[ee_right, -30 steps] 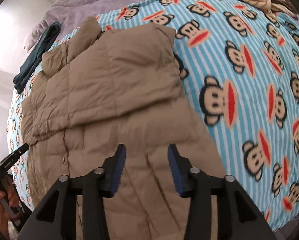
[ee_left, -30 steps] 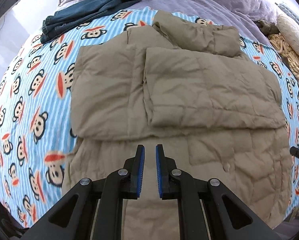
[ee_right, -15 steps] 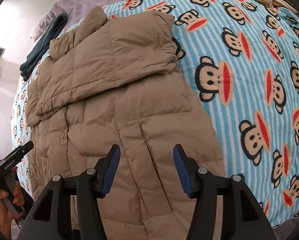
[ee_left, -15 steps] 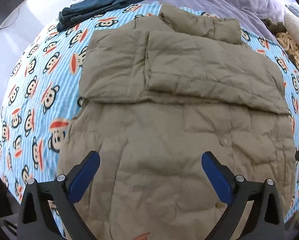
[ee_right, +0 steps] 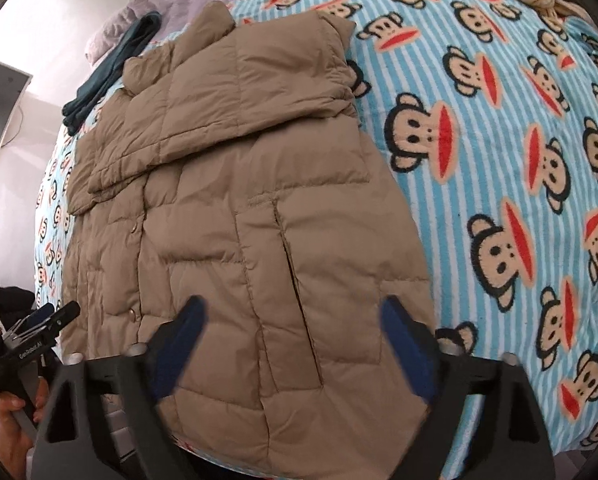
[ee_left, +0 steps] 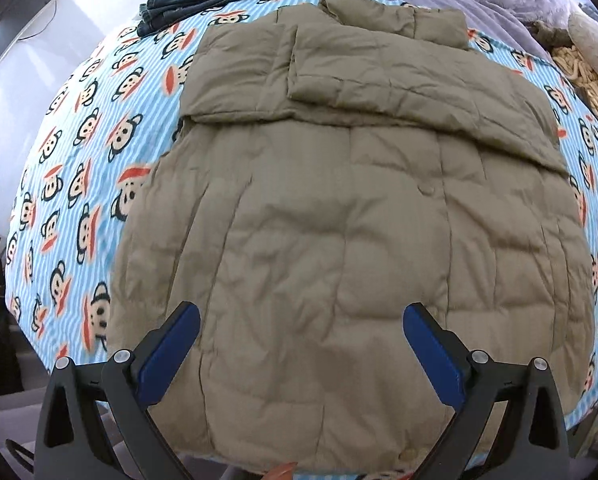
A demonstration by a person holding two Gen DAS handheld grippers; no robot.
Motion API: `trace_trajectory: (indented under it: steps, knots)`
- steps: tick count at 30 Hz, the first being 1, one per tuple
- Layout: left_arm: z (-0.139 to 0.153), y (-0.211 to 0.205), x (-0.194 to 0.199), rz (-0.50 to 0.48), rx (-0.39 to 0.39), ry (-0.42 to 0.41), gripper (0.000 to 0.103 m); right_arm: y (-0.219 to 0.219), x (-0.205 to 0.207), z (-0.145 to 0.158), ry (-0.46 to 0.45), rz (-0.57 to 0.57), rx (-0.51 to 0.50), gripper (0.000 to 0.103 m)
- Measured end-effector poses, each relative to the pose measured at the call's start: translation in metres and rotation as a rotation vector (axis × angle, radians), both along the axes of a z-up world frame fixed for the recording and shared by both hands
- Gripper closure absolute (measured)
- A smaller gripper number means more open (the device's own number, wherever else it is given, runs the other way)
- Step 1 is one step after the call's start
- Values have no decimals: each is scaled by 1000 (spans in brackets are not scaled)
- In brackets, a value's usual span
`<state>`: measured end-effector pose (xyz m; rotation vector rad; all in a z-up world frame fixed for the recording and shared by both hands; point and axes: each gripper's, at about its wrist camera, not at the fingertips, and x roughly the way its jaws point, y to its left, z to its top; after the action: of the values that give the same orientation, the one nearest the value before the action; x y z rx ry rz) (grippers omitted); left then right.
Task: Fold large clothes
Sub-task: 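Grasp the jacket hem with the right tool and fold it toward the collar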
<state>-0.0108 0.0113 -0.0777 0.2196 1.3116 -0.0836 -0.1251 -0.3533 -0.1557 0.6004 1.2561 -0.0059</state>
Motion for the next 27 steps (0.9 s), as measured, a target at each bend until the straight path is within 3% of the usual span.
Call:
trace_trajectory:
  steps: [5,14,18,24,27]
  knots:
    - [10,1,-10,-58,10,-17,1,12,-10,6,-23,-36,20,0]
    - [2,24,-43,-174,85,-48,1,52,-40,-8,62,-133,99,0]
    - [-7,32,-62,-182,39,-10,1,66,-55,-11,71,-183,166,0]
    - [2,50,-83,-176,4,3,1,65,-71,-7,21,-318,311,0]
    - [-5,60,-78,-176,-42,11,1,64,-77,-4,2,-360,349,0]
